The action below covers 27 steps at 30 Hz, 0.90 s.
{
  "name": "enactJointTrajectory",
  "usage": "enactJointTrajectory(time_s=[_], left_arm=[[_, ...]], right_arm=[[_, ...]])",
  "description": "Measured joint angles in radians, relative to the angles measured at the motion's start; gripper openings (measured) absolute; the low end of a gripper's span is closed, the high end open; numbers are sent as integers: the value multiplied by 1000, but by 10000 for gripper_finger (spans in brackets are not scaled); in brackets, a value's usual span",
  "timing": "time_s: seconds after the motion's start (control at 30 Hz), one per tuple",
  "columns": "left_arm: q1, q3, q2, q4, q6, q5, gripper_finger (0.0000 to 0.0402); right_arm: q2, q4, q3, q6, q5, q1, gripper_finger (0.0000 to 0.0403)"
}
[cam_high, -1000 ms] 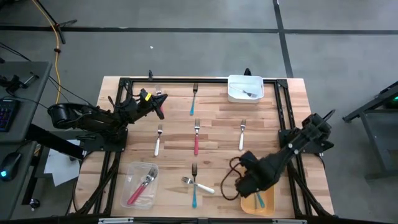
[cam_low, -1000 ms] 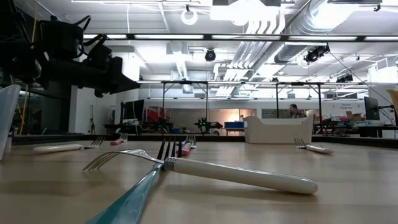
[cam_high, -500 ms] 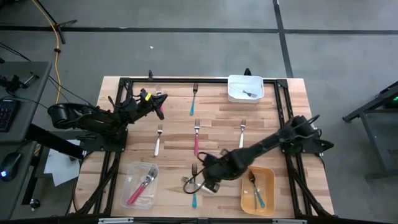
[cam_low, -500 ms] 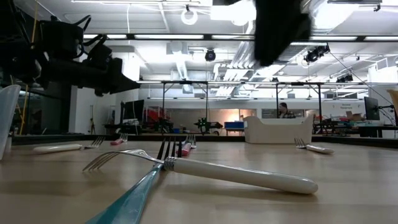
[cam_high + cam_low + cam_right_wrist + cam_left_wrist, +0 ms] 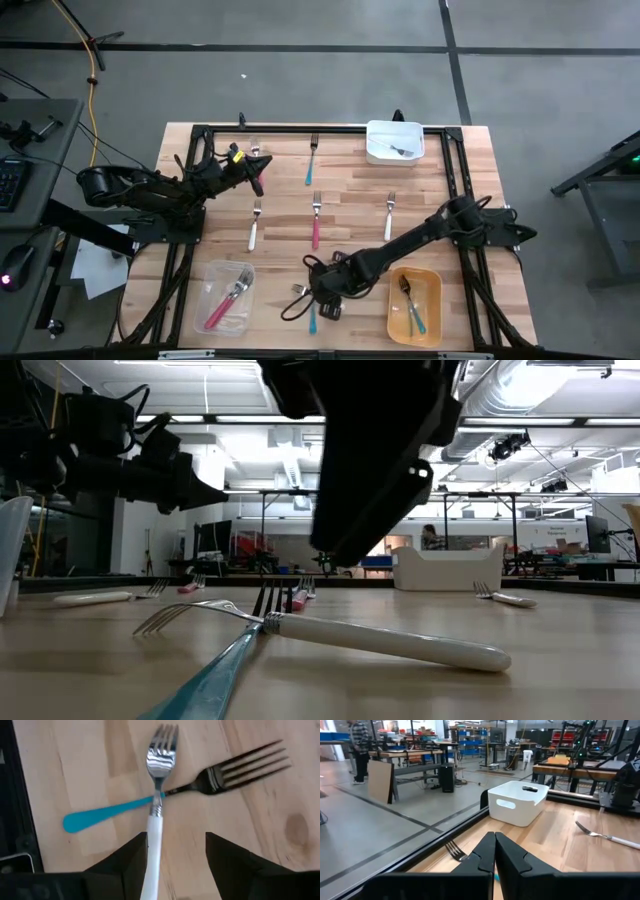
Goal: Sort silverware by color (type)
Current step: Put the bottom white fork into the white bin
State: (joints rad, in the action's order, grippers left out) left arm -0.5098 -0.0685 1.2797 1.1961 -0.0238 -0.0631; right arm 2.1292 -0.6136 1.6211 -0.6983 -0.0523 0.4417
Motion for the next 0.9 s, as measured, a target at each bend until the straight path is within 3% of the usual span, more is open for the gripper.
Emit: enactJointTrajectory(time_s=[0.33,0.6,0.9], left_arm=[[0,0,0,-6,-27,7,0],[3,0,0,-57,-39,11,0],[22,0,0,-85,-26,-1,0]], right_arm=[[71,12,86,-24,-22,4,195],[182,-199,250,0,-53,6,195],[241,-289,357,6,-45,11,180]])
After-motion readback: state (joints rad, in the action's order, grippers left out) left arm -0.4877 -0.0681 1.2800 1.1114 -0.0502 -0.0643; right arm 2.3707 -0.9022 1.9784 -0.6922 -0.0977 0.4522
